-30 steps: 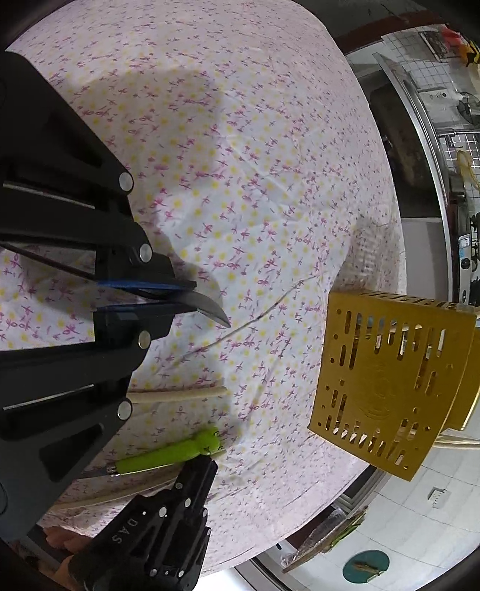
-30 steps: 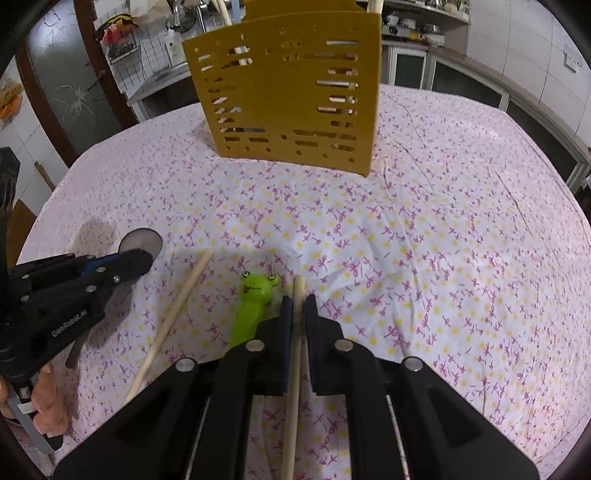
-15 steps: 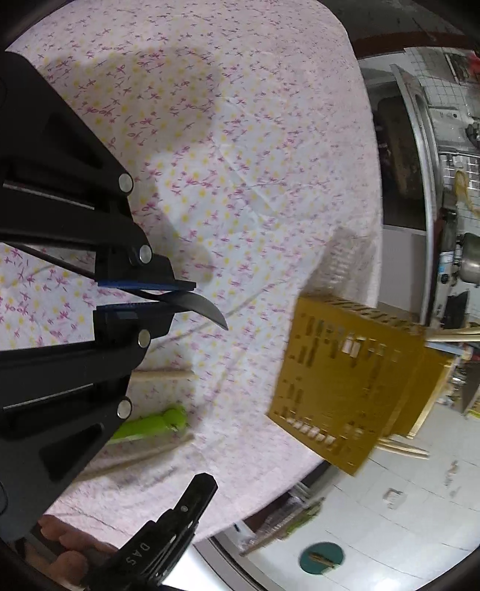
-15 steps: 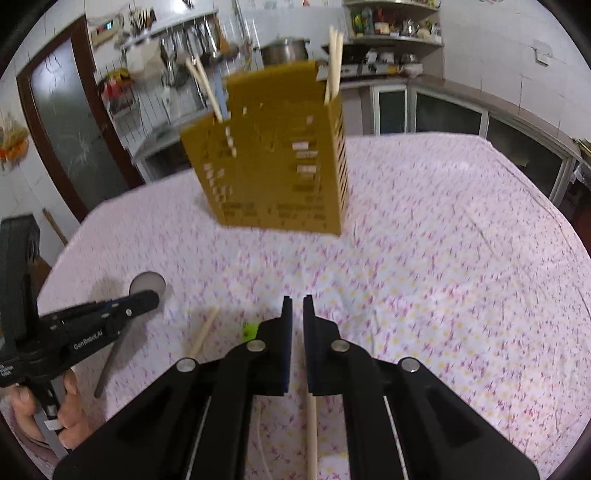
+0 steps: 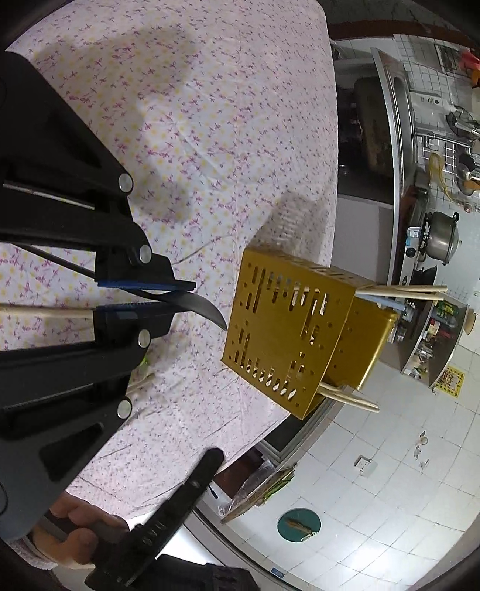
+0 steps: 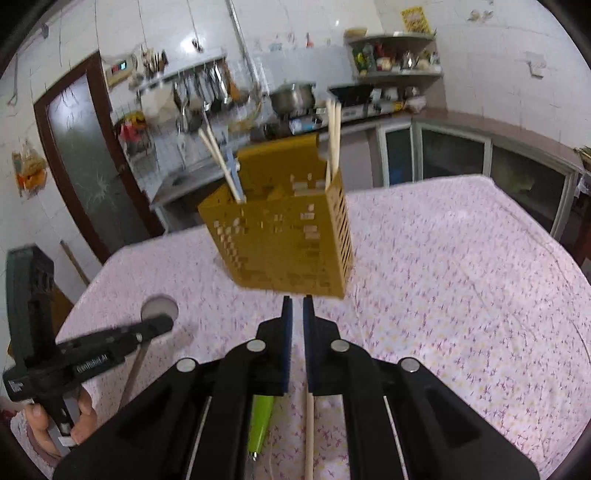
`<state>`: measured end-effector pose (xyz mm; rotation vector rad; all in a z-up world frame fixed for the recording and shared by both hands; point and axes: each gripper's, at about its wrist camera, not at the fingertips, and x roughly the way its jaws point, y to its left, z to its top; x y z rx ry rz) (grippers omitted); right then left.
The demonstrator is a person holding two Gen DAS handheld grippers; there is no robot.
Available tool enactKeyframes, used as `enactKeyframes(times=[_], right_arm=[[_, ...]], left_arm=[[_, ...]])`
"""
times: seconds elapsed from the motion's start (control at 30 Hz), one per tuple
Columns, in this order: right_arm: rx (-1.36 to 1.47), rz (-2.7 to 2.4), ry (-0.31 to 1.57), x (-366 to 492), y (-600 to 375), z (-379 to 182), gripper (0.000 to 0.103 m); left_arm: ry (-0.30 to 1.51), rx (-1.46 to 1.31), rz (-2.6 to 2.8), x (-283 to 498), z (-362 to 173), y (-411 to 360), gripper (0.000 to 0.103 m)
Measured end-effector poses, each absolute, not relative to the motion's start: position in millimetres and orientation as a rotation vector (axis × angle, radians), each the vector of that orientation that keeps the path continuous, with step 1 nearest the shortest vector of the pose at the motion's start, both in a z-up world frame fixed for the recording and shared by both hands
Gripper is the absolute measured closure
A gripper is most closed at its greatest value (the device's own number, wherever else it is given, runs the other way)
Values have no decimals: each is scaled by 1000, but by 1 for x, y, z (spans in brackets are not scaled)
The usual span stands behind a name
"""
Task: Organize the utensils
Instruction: 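Lift the spoon and chopstick toward the yellow holder, then lower both tools back to the table and open the right tool on the chopstick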
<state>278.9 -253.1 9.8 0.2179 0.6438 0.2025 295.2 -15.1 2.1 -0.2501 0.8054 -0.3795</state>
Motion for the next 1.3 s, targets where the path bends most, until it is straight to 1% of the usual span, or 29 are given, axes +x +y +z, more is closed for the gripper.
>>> enactKeyframes(times=[0.17, 0.3, 0.6, 1.0, 1.03, 1.07, 1.1, 1.13, 1.23, 1.3], right_arm=[[152, 197, 755, 283, -246, -20, 97], [134, 198, 804, 285, -238, -41, 95], [40, 178, 907, 285, -223, -66, 95], [-31, 154, 982, 287, -214, -68, 92], [-37, 153, 997, 289, -212, -67, 86], [-36, 158, 1012, 291, -211, -66, 72], [-32, 163, 1020, 291, -211, -66, 62], [-32, 165, 1027, 291, -211, -67, 49], [-31, 157, 1005, 292, -210, -70, 50], [-3, 142, 996, 292, -212, -70, 55]], left_arm=[[838, -204, -351, 299, -5, -16, 99], [878, -206, -322, 302, -18, -12, 99], [896, -183, -310, 298, -28, -10, 99], [908, -201, -329, 294, -29, -6, 99], [908, -203, -331, 294, -28, -6, 99], [907, -207, -334, 293, -27, -5, 99], [906, -209, -335, 293, -27, -4, 99], [905, -209, -336, 292, -26, -4, 99], [907, -211, -340, 292, -25, -4, 99], [911, -213, -341, 292, -26, -4, 99]])
